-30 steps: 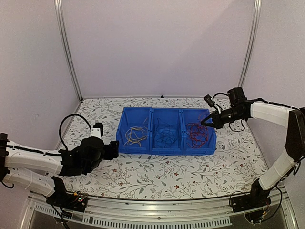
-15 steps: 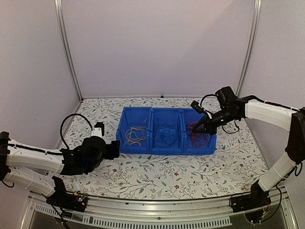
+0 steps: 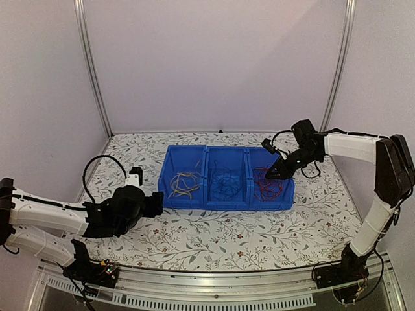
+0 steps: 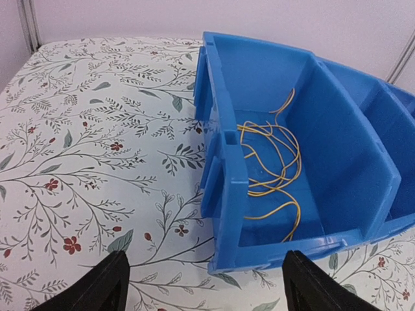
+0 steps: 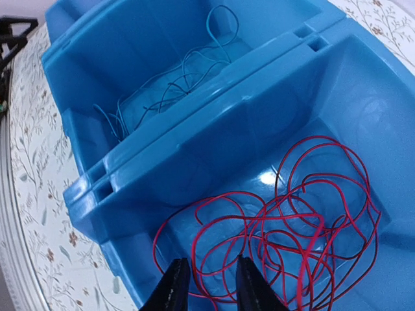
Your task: Untangle the cables
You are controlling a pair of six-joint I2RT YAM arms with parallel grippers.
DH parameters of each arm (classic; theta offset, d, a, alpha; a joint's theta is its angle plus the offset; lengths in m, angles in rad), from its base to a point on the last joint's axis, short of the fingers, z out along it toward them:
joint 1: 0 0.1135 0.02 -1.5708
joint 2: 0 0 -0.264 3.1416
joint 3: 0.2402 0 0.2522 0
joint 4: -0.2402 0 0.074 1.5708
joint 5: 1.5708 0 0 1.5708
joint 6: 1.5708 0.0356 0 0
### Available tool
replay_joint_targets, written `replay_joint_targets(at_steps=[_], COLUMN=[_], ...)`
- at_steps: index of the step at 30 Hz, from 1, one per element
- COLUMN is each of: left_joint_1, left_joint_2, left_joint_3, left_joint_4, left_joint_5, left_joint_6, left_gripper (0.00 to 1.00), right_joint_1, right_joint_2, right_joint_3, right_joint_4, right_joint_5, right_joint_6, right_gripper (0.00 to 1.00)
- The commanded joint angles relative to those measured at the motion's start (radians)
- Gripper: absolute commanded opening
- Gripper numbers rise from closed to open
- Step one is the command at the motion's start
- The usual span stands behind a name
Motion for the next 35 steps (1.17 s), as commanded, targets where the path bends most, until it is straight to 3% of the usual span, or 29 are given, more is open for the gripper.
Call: replay_joint_targets(at_steps=[1, 6, 10, 15, 20, 22, 24, 25, 28, 30, 35], left_joint_1=[0.006, 0.006, 0.01, 0.03, 0.138, 0.208, 0.283, 0.313, 0.36, 0.361, 0.371], left_joint_2=[-0.004, -0.054, -0.094, -0.107, -0.02, 0.02, 0.031, 0.025, -0.022, -0.052, -0.09], left_joint_3=[0.022, 0.051, 0.081, 0.193, 0.472, 0.575, 0.625, 0.63, 0.586, 0.537, 0.482], left_joint_4=[-0.037, -0.115, -0.172, -0.28, -0.427, -0.493, -0.505, -0.489, -0.393, -0.314, -0.254], left_joint_5=[-0.002, -0.018, -0.014, 0.047, 0.183, 0.195, 0.234, 0.264, 0.347, 0.355, 0.417], left_joint_6=[-0.009, 0.024, 0.073, 0.232, 0.428, 0.448, 0.459, 0.46, 0.461, 0.469, 0.52], left_gripper=[0.83, 0.84, 0.84, 0.85, 0.86, 0.86, 0.86, 0.86, 0.85, 0.86, 0.85], right_joint_1=[0.001, 0.001, 0.0, -0.035, -0.231, -0.29, -0.319, -0.324, -0.326, -0.326, -0.326], right_joint_2=[-0.013, -0.12, -0.17, -0.214, -0.321, -0.382, -0.46, -0.496, -0.591, -0.634, -0.65], right_joint_3=[0.057, 0.14, 0.214, 0.225, 0.212, 0.153, 0.051, -0.001, -0.155, -0.219, -0.311], right_joint_4=[-0.064, -0.267, -0.461, -0.496, -0.239, -0.044, 0.139, 0.256, 0.469, 0.525, 0.588], right_joint_5=[-0.002, -0.064, -0.115, -0.138, -0.104, -0.028, 0.082, 0.143, 0.252, 0.275, 0.288], right_joint_6=[-0.008, -0.09, -0.163, -0.22, -0.128, -0.031, 0.041, 0.104, 0.301, 0.387, 0.42], right_gripper=[0.36, 0.51, 0.52, 0.51, 0.55, 0.71, 0.96, 0.98, 0.99, 0.99, 0.99])
